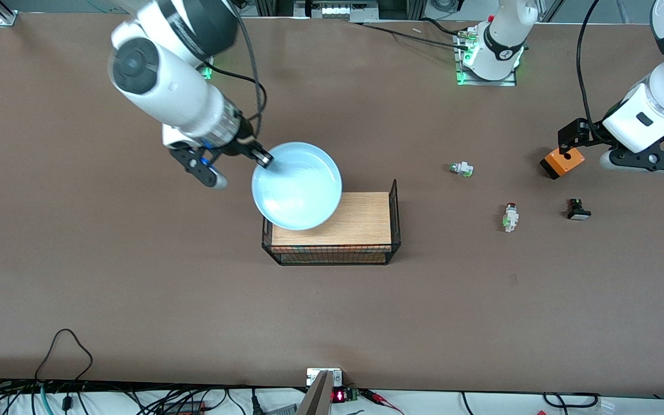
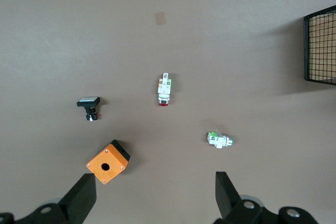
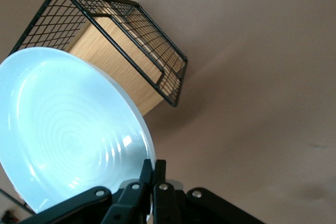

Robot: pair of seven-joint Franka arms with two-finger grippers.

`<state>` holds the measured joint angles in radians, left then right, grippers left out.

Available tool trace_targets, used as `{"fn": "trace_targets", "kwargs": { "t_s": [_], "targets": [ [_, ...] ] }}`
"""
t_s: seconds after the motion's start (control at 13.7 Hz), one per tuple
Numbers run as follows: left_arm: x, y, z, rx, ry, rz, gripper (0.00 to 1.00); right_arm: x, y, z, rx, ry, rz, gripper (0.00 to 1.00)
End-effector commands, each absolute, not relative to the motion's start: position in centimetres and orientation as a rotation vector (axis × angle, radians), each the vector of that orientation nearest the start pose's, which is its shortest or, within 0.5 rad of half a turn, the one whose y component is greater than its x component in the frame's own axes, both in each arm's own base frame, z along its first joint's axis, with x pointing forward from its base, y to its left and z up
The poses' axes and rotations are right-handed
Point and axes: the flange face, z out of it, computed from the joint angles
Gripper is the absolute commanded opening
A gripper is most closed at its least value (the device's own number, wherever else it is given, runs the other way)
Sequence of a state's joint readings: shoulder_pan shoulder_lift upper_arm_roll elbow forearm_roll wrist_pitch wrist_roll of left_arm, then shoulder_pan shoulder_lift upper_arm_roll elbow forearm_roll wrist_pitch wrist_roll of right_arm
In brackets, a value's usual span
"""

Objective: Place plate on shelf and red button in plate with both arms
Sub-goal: 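Lower the plate onto the wooden tray and open the right gripper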

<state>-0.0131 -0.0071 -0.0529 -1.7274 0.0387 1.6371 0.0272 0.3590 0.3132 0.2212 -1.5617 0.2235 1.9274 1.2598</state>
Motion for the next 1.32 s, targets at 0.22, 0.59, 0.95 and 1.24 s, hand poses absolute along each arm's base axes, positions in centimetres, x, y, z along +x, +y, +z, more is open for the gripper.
{"fn": "trace_targets", "kwargs": {
  "t_s": [0.22,0.59,0.95,1.24],
  "targets": [
    [54.7,-3.1,56.7,-3.103,0.183,0.133,1.0,55.8,38.9,43.9,-2.671,1.183,0.321,0.0],
    [54.7,-3.2,56.8,-3.103,0.187,0.131,1.0,56.4,40.4,41.3,-2.657,1.17,0.284,0.0],
    [54.7,-3.4,56.8,-3.103,0.192,0.131,1.0,56.4,40.8,39.0,-2.683,1.168,0.288,0.0],
    [54.7,-3.4,56.8,-3.103,0.192,0.131,1.0,56.3,41.5,38.0,-2.673,1.158,0.26,0.09]
  ]
}}
